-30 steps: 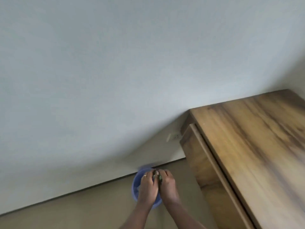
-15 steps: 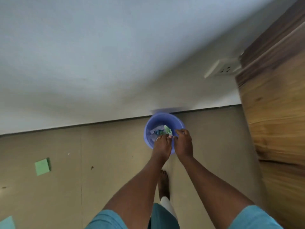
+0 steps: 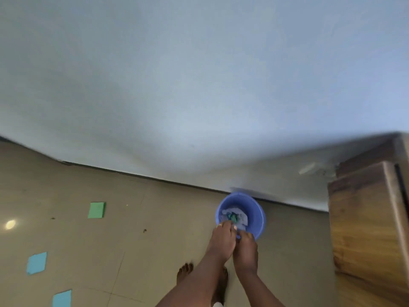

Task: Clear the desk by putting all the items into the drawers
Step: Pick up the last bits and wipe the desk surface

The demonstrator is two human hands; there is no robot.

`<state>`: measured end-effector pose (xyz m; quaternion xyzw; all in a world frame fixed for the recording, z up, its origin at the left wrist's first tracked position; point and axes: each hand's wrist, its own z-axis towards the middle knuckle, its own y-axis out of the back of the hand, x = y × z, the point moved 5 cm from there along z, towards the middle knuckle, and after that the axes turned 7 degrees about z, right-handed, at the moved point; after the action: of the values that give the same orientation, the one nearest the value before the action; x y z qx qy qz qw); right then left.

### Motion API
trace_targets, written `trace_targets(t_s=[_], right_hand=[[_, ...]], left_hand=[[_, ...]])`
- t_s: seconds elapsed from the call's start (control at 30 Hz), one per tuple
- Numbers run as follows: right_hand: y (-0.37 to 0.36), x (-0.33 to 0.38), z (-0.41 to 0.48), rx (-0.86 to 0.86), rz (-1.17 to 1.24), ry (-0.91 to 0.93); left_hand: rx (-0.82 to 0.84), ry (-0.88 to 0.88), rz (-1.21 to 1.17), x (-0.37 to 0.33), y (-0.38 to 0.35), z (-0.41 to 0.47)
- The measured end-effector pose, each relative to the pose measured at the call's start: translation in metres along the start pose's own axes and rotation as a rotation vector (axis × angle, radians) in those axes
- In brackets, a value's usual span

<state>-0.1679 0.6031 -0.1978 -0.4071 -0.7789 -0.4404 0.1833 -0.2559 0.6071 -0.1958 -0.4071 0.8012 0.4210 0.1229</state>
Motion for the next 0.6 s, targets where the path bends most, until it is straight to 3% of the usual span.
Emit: trace_targets(t_s=[0.27, 0.6], right_hand=[[-0.068, 0.119, -0.063, 0.248, -0.319, 0.387], [-0.223, 0.194, -0.141, 0.515, -0.426, 0.612]], left_hand=[[-0.302, 0.214, -0.114, 0.058, 0.119, -0.068], [-0.552, 0.494, -0.391, 0.224, 0.207, -0.144]])
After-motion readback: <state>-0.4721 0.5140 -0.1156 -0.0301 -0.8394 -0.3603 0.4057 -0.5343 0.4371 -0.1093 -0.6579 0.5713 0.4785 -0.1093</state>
